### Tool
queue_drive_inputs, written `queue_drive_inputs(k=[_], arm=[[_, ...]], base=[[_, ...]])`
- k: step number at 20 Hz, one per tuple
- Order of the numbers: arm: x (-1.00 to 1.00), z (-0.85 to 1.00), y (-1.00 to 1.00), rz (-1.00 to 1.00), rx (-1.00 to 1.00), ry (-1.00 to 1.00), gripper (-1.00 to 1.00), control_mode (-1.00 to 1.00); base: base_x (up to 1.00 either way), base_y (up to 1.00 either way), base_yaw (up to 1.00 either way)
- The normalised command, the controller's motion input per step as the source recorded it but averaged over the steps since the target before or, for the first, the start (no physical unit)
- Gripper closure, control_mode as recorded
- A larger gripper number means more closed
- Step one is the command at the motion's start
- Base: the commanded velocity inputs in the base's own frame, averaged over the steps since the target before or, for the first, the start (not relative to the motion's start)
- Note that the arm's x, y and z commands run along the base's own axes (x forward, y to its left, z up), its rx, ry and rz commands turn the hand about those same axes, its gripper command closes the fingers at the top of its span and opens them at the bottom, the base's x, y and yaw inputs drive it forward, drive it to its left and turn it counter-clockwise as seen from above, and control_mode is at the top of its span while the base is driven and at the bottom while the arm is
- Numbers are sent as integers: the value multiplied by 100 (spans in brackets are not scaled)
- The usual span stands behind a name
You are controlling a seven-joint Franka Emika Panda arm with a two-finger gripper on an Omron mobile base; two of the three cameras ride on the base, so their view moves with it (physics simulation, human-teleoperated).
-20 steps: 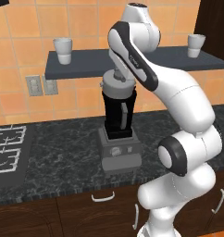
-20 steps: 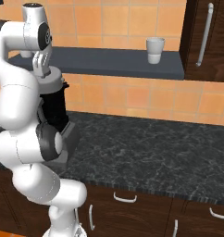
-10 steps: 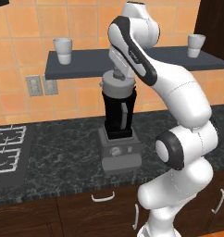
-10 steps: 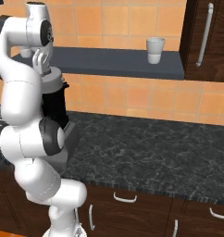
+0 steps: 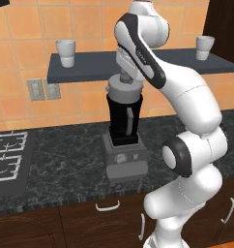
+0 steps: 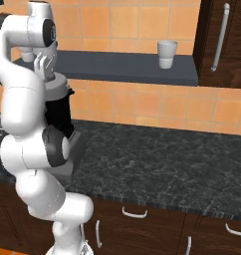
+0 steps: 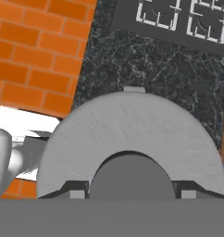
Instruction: Close the lid blender by securely placing the lid on top.
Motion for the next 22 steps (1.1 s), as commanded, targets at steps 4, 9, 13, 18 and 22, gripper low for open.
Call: queue_drive_inputs(k=[4,9,13,18,22], arm=[[-63,-22,-41,0,1,-14,100,-100],[-19,-15,-10,0,0,-1,100,-100],[1,-30,0,0,0,1,100,-100],[3,-32,0,0,0,10,100,-100],[-9,-49,-4,0,0,2,100,-100]], base=[[0,0,0],[0,0,0],[0,0,0],[0,0,0],[0,0,0]])
